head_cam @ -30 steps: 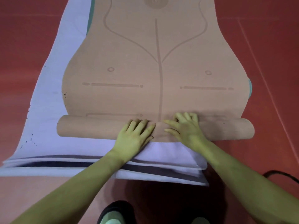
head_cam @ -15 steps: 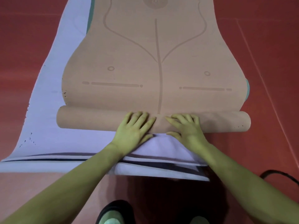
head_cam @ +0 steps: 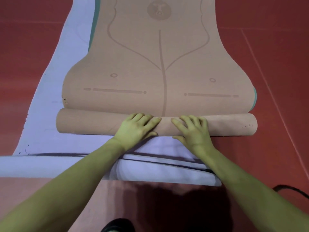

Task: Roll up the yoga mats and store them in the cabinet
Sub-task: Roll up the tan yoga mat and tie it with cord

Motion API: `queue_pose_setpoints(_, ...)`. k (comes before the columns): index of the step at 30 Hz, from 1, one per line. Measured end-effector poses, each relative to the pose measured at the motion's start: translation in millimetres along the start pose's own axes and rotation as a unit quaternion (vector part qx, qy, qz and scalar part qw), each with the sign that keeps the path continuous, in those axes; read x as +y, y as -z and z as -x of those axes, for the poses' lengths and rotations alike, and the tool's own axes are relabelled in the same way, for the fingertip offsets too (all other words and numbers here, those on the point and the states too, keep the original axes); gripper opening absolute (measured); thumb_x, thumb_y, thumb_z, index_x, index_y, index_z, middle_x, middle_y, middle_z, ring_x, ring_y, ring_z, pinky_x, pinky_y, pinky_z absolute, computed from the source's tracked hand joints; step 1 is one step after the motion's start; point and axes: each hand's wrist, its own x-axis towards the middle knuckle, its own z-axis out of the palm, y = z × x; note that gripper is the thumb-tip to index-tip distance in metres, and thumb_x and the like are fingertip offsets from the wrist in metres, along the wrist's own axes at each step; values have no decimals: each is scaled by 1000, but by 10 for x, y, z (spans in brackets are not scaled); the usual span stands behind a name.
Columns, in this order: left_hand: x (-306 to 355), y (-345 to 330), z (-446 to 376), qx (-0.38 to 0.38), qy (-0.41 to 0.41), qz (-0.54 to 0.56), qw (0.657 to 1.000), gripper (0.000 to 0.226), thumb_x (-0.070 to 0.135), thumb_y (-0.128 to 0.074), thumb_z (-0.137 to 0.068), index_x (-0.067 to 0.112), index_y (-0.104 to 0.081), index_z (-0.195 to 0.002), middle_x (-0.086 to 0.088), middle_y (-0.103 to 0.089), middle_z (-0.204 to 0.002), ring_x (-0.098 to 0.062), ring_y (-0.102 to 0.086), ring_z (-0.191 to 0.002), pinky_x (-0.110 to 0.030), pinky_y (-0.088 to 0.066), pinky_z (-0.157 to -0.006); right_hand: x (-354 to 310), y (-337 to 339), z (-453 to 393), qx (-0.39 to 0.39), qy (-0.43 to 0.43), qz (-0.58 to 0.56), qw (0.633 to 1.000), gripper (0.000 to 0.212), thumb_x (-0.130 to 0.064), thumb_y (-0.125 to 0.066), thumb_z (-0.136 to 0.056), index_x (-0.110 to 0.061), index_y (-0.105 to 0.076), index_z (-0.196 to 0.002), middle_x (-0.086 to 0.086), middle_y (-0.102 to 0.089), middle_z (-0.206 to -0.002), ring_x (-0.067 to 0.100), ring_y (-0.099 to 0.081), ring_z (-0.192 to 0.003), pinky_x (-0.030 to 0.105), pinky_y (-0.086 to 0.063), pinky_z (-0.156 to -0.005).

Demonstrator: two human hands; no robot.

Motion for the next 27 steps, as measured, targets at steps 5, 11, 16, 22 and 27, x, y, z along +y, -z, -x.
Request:
queue_pose_setpoints(5, 127, 144, -8, 40, -10, -90, 995, 47, 45, -43, -98, 13, -53, -131, -17, -62, -117, -35, -54, -99, -46, -42, -90, 165, 214, -86, -21, 30, -67, 997, 51, -55, -43, -85, -23, -64, -118, 0, -66, -96, 26, -60, -76, 38, -32, -74)
queue_pose_setpoints(11, 2, 267, -183, 23, -34, -81, 996, 59, 55, -37, -94, 12, -44, -134, -8, -66, -110, -28, -61, -84, -37, -46, -75, 197, 469, -225, -28, 37, -93, 995, 53, -53, -40, -88, -16, -61, -121, 6, -66, -104, 29, -61, -84, 39, -33, -76)
queue_pose_setpoints(16, -165, 342, -390, -10, -35, -15, 999, 62, 56, -40, -88, 10, -61, -125, -7, -68, -95, -27, -60, -69, -31, -49, -59, 127, 439, -172, -2, 33, 3, 999, 70, -64, -48, -76, -17, -51, -128, 9, -59, -123, 30, -51, -103, 44, -34, -85)
queue_pose_setpoints(22, -92, 416, -430, 25, -34, -85, 995, 60, 56, -43, -91, 10, -60, -125, -15, -65, -109, -32, -62, -88, -37, -49, -75, 253, 509, -365, -30, 27, -35, 999, 61, -58, -47, -78, -17, -63, -120, 4, -66, -109, 27, -60, -87, 37, -36, -76)
queue_pose_setpoints(27, -93, 354, -452, 17, -7, -119, 993, 67, 59, -44, -87, 10, -46, -132, -13, -64, -110, -32, -62, -89, -38, -51, -77, 302, 617, -515, -78, 28, -85, 993, 69, -61, -43, -77, -18, -56, -130, 8, -63, -121, 30, -60, -100, 41, -37, -81)
